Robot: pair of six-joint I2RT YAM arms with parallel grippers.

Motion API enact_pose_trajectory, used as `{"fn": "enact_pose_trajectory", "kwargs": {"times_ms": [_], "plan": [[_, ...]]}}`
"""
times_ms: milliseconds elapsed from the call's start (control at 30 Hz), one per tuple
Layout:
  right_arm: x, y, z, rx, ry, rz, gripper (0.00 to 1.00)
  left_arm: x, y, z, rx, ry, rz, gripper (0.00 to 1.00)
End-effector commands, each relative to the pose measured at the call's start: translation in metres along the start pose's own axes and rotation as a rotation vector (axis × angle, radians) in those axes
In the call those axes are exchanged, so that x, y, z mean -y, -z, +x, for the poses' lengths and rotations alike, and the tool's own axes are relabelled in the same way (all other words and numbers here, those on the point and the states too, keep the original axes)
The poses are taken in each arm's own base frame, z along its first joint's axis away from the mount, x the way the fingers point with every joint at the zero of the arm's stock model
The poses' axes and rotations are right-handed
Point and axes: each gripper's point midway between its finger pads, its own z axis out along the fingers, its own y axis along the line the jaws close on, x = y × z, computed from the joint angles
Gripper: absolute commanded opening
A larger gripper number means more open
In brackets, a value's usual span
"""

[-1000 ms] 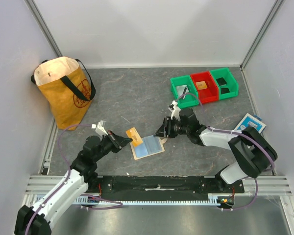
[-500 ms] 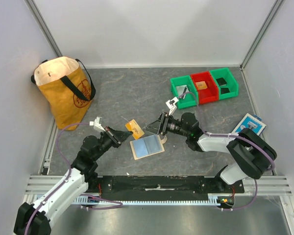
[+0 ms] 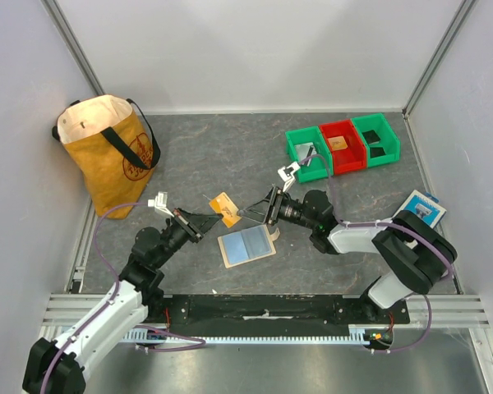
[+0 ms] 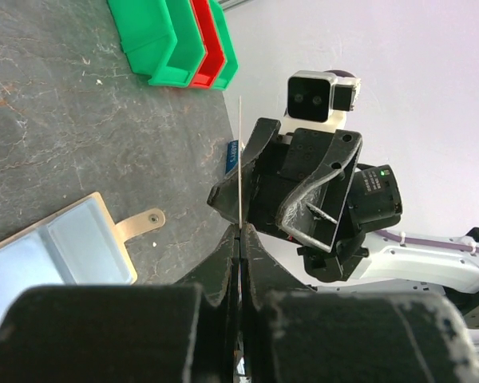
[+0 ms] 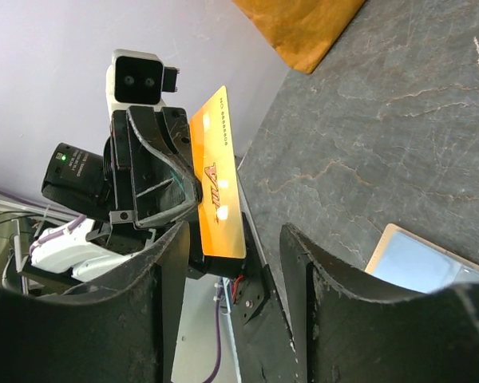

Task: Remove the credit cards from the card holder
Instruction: Place the credit card in the storage box.

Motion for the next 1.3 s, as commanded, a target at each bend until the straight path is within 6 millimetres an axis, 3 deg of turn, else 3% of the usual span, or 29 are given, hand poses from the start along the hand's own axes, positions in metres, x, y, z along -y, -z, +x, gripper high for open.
{"fn": "enact_pose_trajectory", "kwargs": {"times_ms": [0,100,200,300,367,500,633,733,900,1067,1267], "plan": [[-0.024,-0.006,-0.006,0.010,0.025,-0.116,0.54,0.033,-0.003,-0.012,0.025,0.006,0.103,0.02],[-0.028,-0.006,-0.005,0.007,0.017,-0.141,0.47,0.034,-0.004,-0.011,0.019,0.008,0.109,0.02],[-0.031,-0.006,-0.005,0.015,0.017,-0.162,0.33,0.036,-0.005,-0.010,0.010,0.007,0.117,0.02],[-0.032,-0.004,-0.005,0.017,0.024,-0.169,0.13,0.036,-0.004,-0.009,0.005,0.005,0.119,0.02],[-0.032,-0.002,-0.005,0.016,0.028,-0.167,0.00,0.034,-0.004,-0.007,-0.005,-0.004,0.113,0.07],[-0.025,0.011,-0.014,0.026,0.040,-0.147,0.00,0.022,-0.004,0.001,-0.051,-0.070,0.055,0.36],[-0.005,0.036,-0.030,0.016,0.073,-0.070,0.00,0.017,-0.008,0.005,-0.138,-0.223,-0.013,0.65],[0.014,0.051,-0.026,-0.075,0.144,0.044,0.00,0.017,-0.011,0.006,-0.217,-0.350,-0.063,0.78],[0.024,0.072,-0.020,-0.220,0.345,0.168,0.00,0.030,-0.018,-0.005,-0.345,-0.583,-0.105,0.83],[0.005,0.082,-0.018,-0.300,0.470,0.116,0.00,0.070,-0.030,-0.011,-0.494,-0.776,0.011,0.82],[-0.017,0.094,-0.014,-0.377,0.601,0.040,0.00,0.103,-0.029,0.006,-0.719,-0.857,0.231,0.79]]}}
